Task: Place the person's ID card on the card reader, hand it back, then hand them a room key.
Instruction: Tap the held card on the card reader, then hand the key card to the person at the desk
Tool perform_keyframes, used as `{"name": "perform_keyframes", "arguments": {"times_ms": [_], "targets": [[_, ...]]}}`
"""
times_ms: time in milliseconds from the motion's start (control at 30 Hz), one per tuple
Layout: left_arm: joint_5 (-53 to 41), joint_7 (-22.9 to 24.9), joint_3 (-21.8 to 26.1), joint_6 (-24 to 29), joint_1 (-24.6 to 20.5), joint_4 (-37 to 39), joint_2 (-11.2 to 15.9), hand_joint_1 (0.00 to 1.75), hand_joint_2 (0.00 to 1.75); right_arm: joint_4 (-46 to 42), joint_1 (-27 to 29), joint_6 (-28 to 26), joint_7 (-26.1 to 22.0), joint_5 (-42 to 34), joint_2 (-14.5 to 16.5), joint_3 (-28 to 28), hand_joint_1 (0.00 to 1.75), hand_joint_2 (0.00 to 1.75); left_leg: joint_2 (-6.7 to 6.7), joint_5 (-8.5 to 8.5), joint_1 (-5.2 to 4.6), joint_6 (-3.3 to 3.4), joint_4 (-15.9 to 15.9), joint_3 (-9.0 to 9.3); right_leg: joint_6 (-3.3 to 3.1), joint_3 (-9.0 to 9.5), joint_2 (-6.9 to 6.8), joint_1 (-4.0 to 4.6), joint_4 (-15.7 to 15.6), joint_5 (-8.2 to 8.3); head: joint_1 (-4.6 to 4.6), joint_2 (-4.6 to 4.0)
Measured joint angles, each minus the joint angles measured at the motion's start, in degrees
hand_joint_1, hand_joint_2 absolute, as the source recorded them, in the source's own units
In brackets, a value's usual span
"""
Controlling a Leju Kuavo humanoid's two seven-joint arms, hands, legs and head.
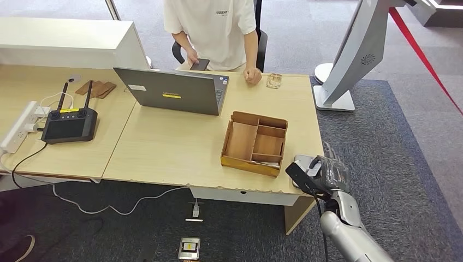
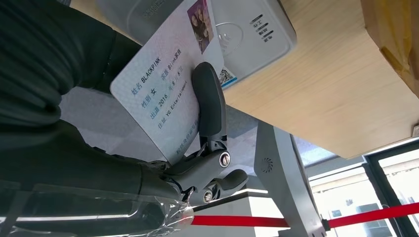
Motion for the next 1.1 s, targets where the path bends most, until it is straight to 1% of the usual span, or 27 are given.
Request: {"name": "perform_keyframes", "arguments": {"times_ms": [267, 433, 533, 700, 867, 1100], "targets": [[0.58, 0.23, -0.29, 0.00, -0.05, 0.01, 0.00, 0.00, 1.75, -0.24, 0.00, -0.14, -0.90, -1.31, 0.25, -0.02, 1.75, 1.75, -0.01, 0.00, 0.00, 0.00, 0.00, -0.01, 0.00, 0.01, 0.00, 0.00, 0.00, 0.00, 0.00, 0.01], [0.79, 0.37, -0.74, 0.00, -0.10, 0.02, 0.00, 0.00, 1.75, -1.88, -0.03, -0.49, -1.61, -2.07, 0.25, -0.04, 1.75, 1.75, -0.01, 0.00, 0.00, 0.00, 0.00, -0.02, 0.00, 0.00, 0.00, 0.00, 0.01, 0.00, 0.00, 0.01], [1.00, 0.45, -1.15, 0.00, -0.20, 0.02, 0.00, 0.00, 1.75, -4.54, -0.32, -0.89, -1.39, -2.36, 0.10, -0.08, 1.75, 1.75, 0.00, 0.00, 0.00, 0.00, 0.00, -0.02, 0.00, -0.01, 0.00, 0.00, 0.01, 0.00, 0.00, 0.01], [1.90, 0.50, -1.79, 0.00, -0.28, 0.03, 0.00, 0.00, 1.75, -10.54, -1.30, -1.16, 0.65, -1.46, -0.46, -0.09, 1.75, 1.75, 0.01, 0.00, 0.00, 0.00, 0.00, -0.02, 0.00, -0.01, 0.00, 0.00, 0.01, 0.00, 0.00, 0.01], [2.05, 0.59, -2.68, 0.00, -0.48, 0.03, 0.00, 0.00, 1.75, -16.82, -2.41, -1.15, 1.52, -0.89, -1.30, -0.09, 1.75, 1.75, 0.01, 0.00, 0.00, 0.00, 0.01, -0.01, 0.00, -0.02, 0.00, 0.00, 0.01, 0.00, 0.00, 0.01], [2.03, 1.17, -3.57, -0.02, -1.15, 0.03, 0.00, 0.00, 1.75, -23.70, -2.71, -0.90, 2.03, -2.74, -2.26, -0.22, 1.75, 1.75, 0.01, 0.00, -0.01, 0.00, 0.01, -0.02, 0.01, -0.01, 0.00, 0.00, 0.01, 0.00, 0.00, 0.01]]}}
